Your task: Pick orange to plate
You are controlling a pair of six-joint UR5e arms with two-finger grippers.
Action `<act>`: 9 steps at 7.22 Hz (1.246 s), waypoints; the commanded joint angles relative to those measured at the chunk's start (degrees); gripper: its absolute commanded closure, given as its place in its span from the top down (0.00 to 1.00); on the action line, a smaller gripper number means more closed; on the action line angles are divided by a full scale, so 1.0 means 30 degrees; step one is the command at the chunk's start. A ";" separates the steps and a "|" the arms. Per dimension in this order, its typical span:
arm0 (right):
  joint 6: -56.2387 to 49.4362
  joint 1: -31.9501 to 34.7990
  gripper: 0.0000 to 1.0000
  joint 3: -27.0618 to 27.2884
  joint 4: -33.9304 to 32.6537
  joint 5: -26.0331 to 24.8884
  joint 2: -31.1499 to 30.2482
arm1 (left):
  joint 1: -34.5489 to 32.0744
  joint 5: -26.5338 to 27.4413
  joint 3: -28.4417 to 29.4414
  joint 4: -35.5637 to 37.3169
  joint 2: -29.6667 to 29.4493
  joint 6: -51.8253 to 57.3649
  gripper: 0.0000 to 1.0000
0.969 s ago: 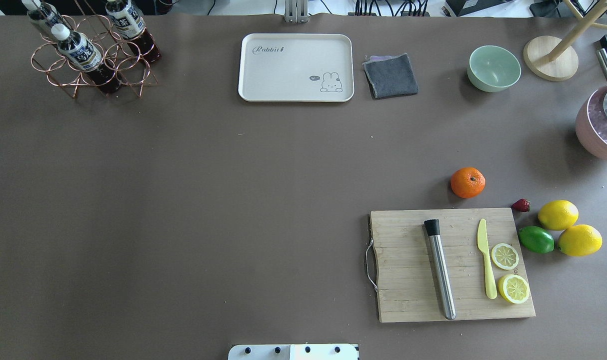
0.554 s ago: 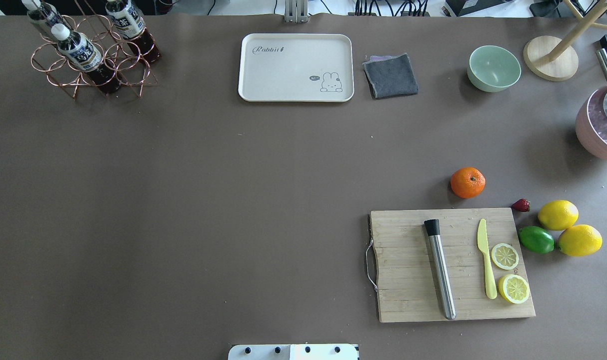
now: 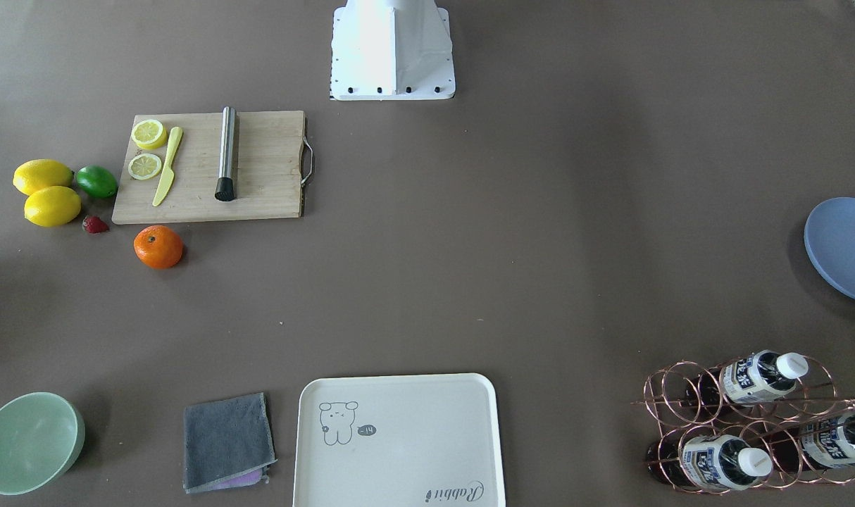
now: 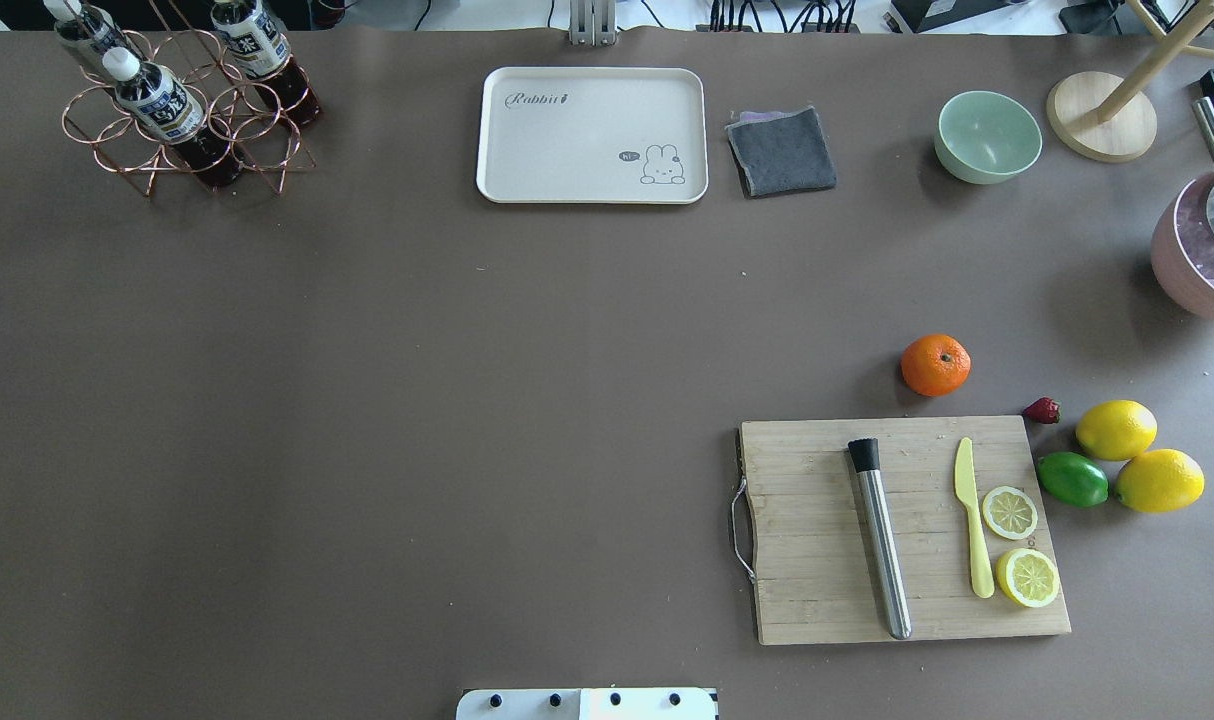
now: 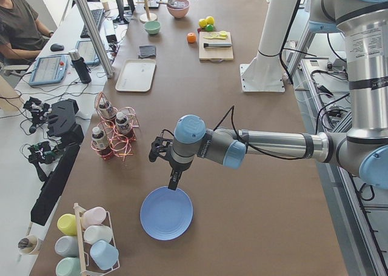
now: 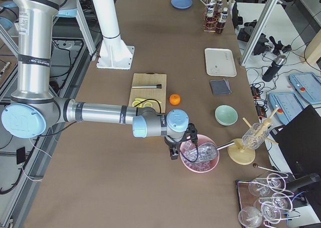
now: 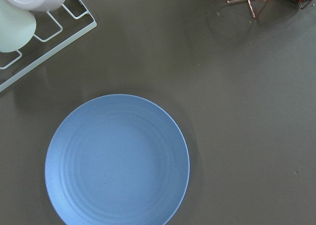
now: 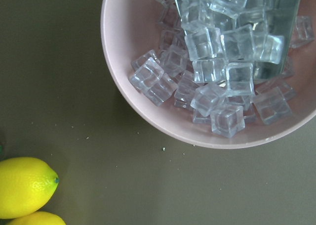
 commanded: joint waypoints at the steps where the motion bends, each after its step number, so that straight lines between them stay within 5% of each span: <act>1: -0.0002 -0.0001 1.00 -0.0011 0.0000 0.0047 -0.0131 | -0.0015 -0.0023 -0.0146 -0.0020 0.0079 -0.0019 0.97; 9: -0.0002 -0.0001 1.00 -0.0157 0.0704 -0.0040 -0.0102 | 0.0014 -0.1899 0.0525 0.0039 -0.0155 0.0009 0.97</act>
